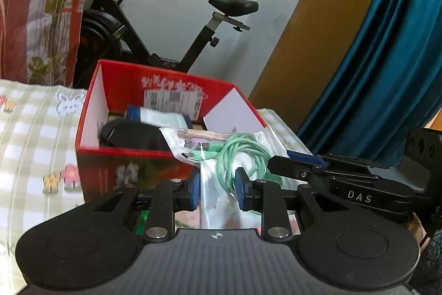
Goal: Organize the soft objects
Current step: 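Lift the cable bag and lower it into the red box, then open the left gripper and withdraw from the box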
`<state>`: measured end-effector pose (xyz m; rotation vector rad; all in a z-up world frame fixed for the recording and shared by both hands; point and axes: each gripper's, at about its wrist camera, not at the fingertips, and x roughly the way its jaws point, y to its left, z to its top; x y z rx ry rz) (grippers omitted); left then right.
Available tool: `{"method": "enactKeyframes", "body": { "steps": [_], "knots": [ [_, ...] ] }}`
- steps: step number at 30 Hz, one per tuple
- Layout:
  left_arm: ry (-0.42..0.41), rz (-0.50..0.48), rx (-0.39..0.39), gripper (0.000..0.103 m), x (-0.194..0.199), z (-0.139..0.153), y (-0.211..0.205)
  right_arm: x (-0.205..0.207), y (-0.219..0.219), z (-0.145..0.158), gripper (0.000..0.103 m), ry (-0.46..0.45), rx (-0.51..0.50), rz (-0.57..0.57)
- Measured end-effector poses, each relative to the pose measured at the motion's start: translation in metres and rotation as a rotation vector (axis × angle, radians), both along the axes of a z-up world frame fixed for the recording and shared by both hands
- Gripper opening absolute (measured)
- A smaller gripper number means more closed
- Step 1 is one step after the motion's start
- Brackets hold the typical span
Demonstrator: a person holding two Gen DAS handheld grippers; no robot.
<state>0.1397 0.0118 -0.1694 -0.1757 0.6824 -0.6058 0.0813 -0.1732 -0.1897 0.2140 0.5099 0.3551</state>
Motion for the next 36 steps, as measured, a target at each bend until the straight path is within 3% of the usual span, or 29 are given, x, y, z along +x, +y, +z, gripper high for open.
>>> {"method": "enactKeyframes", "body": {
  "steps": [9,19,30,35,36],
  "knots": [
    [0.049,0.048,-0.017,0.028,0.065,0.004,-0.003,0.075,-0.006,0.008,0.023,0.003,-0.042,0.022],
    [0.072,0.094,0.027,0.028,0.111,-0.013,-0.015,0.130,-0.007,-0.013,0.023,0.015,-0.102,0.012],
    [0.186,0.026,0.137,0.028,0.130,-0.049,-0.033,0.153,-0.012,-0.062,0.023,0.199,-0.093,-0.033],
    [0.187,0.008,0.187,0.029,0.124,-0.053,-0.036,0.153,-0.006,-0.067,0.025,0.223,-0.142,-0.049],
    [0.179,0.005,0.196,0.034,0.124,-0.052,-0.036,0.153,-0.005,-0.066,0.026,0.224,-0.151,-0.053]
  ]
}}
